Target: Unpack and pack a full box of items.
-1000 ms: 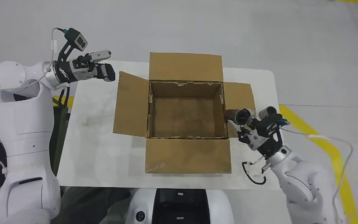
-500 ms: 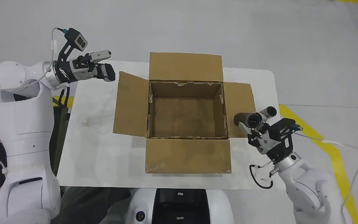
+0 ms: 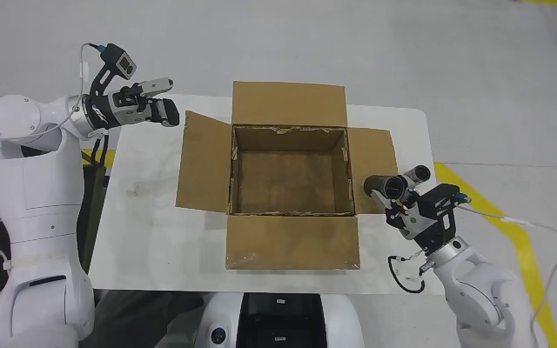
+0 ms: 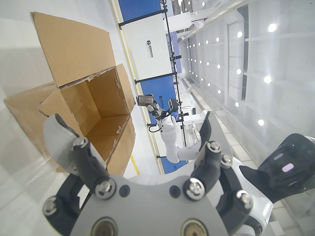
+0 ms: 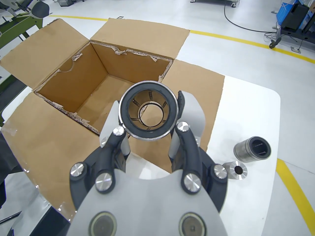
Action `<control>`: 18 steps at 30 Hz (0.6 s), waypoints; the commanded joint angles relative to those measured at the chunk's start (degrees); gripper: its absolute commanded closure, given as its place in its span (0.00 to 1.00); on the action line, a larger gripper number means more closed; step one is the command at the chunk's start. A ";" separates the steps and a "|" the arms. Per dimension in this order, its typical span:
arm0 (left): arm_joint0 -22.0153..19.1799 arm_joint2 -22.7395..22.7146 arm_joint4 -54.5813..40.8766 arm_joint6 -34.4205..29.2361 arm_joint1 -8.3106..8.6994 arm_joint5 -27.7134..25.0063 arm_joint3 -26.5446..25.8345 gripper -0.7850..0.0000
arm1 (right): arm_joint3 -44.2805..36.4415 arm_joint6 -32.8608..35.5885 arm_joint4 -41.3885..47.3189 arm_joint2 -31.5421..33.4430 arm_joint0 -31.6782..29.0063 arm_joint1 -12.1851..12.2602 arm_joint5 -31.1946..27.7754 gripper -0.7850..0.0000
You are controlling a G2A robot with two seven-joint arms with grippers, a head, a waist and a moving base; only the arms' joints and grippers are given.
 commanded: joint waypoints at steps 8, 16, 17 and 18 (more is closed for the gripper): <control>0.00 0.00 0.00 0.00 0.00 0.00 0.00 0.00 | 0.00 0.00 0.00 0.00 0.00 0.00 0.00 1.00; 0.00 0.00 0.00 0.00 0.00 0.00 0.00 0.00 | 0.47 -0.81 -0.20 1.47 -1.56 0.10 1.34 1.00; 0.00 0.00 0.00 0.00 0.00 0.00 0.00 0.00 | 0.61 -1.04 -0.01 2.17 -2.08 0.12 1.54 1.00; 0.00 0.00 0.00 0.00 0.00 0.00 0.00 0.00 | 0.78 -1.33 0.37 2.98 -2.61 0.15 1.71 1.00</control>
